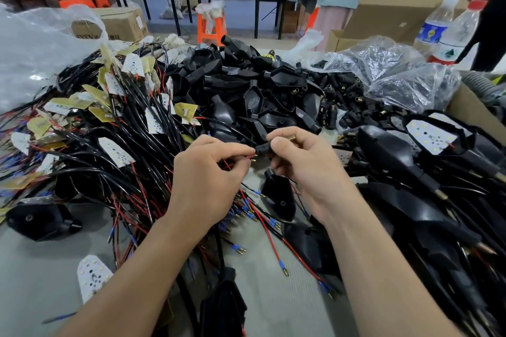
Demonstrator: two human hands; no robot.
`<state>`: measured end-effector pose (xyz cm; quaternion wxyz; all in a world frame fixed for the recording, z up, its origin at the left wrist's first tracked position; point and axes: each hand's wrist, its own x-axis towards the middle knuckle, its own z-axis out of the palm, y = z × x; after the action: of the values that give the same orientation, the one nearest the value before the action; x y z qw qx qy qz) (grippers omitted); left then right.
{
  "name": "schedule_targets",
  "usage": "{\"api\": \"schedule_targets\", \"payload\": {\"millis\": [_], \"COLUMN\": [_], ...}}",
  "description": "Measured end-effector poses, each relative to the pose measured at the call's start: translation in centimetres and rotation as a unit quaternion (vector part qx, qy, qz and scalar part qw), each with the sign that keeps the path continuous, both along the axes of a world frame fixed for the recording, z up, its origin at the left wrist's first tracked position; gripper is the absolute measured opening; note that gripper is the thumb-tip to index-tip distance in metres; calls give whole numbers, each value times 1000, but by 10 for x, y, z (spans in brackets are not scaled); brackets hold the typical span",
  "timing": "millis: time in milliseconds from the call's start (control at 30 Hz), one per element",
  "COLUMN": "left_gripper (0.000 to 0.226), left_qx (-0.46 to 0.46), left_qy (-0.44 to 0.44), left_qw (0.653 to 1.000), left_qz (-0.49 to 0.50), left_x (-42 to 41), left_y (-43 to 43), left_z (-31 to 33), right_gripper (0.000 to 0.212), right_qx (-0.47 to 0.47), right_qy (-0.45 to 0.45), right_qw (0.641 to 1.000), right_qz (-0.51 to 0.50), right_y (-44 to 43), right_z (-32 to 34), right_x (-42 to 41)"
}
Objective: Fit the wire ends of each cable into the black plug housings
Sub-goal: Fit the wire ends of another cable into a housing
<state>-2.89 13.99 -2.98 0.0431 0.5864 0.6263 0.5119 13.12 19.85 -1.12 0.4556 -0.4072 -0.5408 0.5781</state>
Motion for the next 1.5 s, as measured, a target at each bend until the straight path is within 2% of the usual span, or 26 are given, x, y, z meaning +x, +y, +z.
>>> {"api": "schedule_targets", "payload": {"millis": [67, 133, 267, 367, 533, 667, 800, 967, 1067, 1133, 1233, 1367, 1433, 1500], "left_gripper": [26, 31, 10, 19, 15, 16, 10, 17, 7, 11, 10, 7, 13, 31], "left_qx": [-6, -27, -57, -60, -41, -25, 19, -34, -67, -66, -47, -28, -17, -25], "left_qy": [-7, -7, 14, 2, 14, 91, 150, 61, 27, 15, 29, 26, 3, -6], "left_qw": [1000, 999, 998, 998, 999, 995, 988, 997, 997, 998, 998, 999, 1000, 997], "left_qz": [5, 22, 35, 18, 6, 30, 16, 24, 15, 4, -10, -21, 13, 68], "left_x": [0, -4, -8, -5, -7, -9, 1, -3, -5, -4, -1, 0, -2, -5], "left_y": [-1, -1, 0, 1, 2, 3, -1, -1, 1, 0, -1, -2, -2, -2], "left_z": [1, 3, 9, 9, 2, 1, 3, 5, 8, 8, 8, 7, 9, 9], "right_gripper": [14, 12, 9, 9, 13, 18, 13, 17, 24, 20, 13, 24, 27, 30], "right_qx": [-6, -26, -63, -58, -38, -33, -21, -31, -47, -49, -45, -53, -62, -74], "right_qy": [7, 50, 139, 116, 70, 88, 20, 60, 101, 90, 26, 28, 60, 106], "right_qw": [1000, 998, 985, 989, 996, 994, 1000, 997, 993, 994, 999, 998, 996, 991], "right_qz": [-8, -37, -75, -72, -37, -54, -11, -39, -48, -32, 9, -3, -25, -21], "right_y": [-3, -2, 2, 1, -3, -1, -7, -3, 1, 0, -3, -4, -4, -4], "right_z": [-2, 0, 4, 3, 2, 6, 2, 4, 3, 1, -1, 1, 2, 2], "right_x": [-6, -6, 2, 1, -2, 4, -5, -1, 2, 0, -4, -1, 1, 3]}}
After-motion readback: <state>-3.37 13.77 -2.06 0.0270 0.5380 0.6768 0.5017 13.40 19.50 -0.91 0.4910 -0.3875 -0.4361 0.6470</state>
